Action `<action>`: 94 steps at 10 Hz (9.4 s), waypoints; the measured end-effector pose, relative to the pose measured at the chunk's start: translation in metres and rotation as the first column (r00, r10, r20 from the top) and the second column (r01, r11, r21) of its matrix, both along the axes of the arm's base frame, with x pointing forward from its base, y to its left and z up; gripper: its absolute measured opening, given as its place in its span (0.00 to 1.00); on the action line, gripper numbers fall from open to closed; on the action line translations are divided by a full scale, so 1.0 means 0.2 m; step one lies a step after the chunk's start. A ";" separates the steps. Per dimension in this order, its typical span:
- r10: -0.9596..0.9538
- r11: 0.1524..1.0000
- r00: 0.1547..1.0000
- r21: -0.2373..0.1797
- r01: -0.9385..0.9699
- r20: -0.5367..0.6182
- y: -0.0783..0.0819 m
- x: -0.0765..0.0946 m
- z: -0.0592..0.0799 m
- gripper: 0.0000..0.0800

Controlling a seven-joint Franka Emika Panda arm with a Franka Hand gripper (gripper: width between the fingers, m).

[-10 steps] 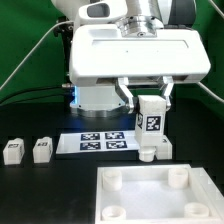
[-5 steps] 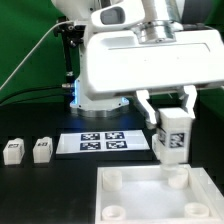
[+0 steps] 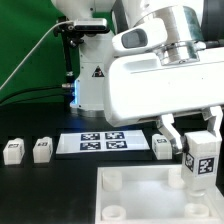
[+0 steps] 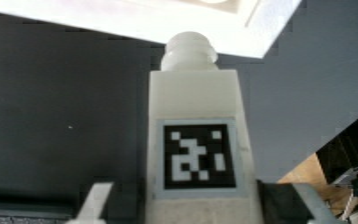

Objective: Assemble one leg

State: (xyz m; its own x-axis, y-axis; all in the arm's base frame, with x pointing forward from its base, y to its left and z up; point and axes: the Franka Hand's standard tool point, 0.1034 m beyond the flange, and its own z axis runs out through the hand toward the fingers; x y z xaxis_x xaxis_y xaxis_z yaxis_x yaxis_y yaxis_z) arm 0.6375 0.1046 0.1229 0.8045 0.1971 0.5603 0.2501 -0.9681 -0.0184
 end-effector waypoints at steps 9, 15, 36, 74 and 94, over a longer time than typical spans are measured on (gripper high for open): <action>0.013 1.000 1.000 -0.003 -0.013 -0.014 0.04 -0.08 -0.13 0.36; 0.002 1.000 1.000 0.001 -0.002 0.031 0.03 -0.10 -0.22 0.36; 0.054 0.998 0.866 0.007 -0.058 -0.498 0.08 -0.08 -0.16 0.81; -0.291 0.943 0.786 -0.025 0.332 -0.545 0.02 -0.05 -0.24 0.81; -0.684 0.455 0.295 -0.073 0.888 -0.667 0.09 -0.08 -0.25 0.79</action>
Offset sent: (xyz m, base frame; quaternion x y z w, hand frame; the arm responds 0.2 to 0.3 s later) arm -0.0094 0.0048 -0.0104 0.0028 0.0129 0.0042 0.9999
